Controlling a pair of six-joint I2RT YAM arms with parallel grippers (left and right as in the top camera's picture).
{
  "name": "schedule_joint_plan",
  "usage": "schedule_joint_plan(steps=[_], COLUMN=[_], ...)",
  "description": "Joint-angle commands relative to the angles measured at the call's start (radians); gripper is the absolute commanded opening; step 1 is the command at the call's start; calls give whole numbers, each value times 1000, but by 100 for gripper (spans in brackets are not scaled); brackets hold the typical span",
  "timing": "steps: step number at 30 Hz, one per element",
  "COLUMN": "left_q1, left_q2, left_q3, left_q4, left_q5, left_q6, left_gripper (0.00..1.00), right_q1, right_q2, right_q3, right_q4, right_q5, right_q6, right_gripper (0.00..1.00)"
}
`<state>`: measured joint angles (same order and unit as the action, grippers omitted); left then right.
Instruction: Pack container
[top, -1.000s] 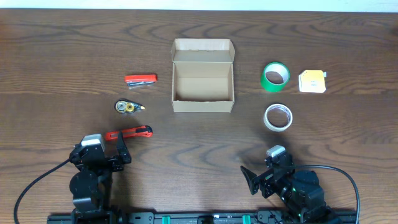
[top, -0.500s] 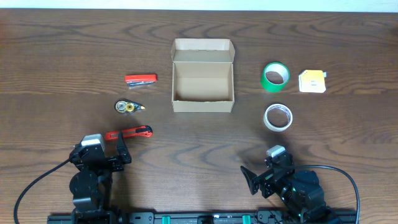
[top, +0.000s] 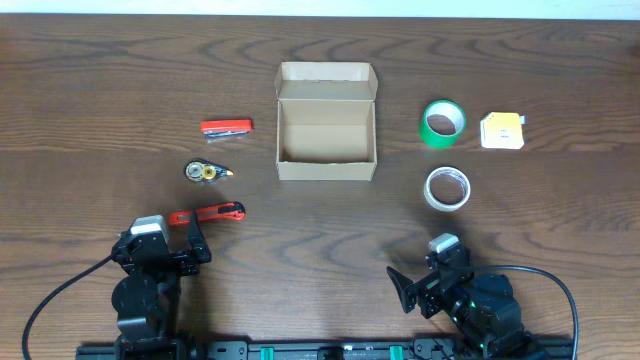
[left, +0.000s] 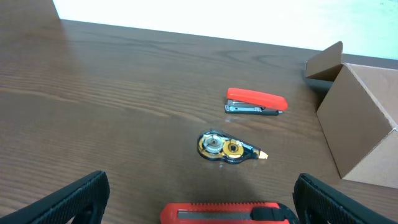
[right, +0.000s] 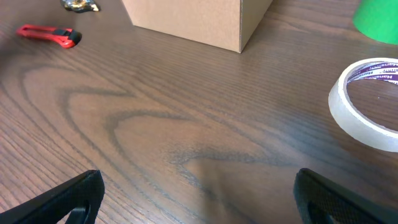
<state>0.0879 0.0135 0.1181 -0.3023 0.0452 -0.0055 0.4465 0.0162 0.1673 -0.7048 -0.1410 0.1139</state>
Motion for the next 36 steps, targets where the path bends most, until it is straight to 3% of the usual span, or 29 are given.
schedule_joint_plan(steps=[1,31,36], left_q1=[-4,-4,-4], left_q2=[-8,-8,-8], left_q3=[-26,-26,-26], left_q4=[-3,-3,-3], left_q5=[-4,-4,-4], left_q6=[-17,-17,-17], left_gripper=[96,96,95], right_q1=[12,12,12], right_q2=[-11,-11,-11], right_q3=[-5,-5,-5], right_q4=[1,29,127], right_q5=[6,4,11], right_q6=[5,8,303], right_gripper=[99,99,99])
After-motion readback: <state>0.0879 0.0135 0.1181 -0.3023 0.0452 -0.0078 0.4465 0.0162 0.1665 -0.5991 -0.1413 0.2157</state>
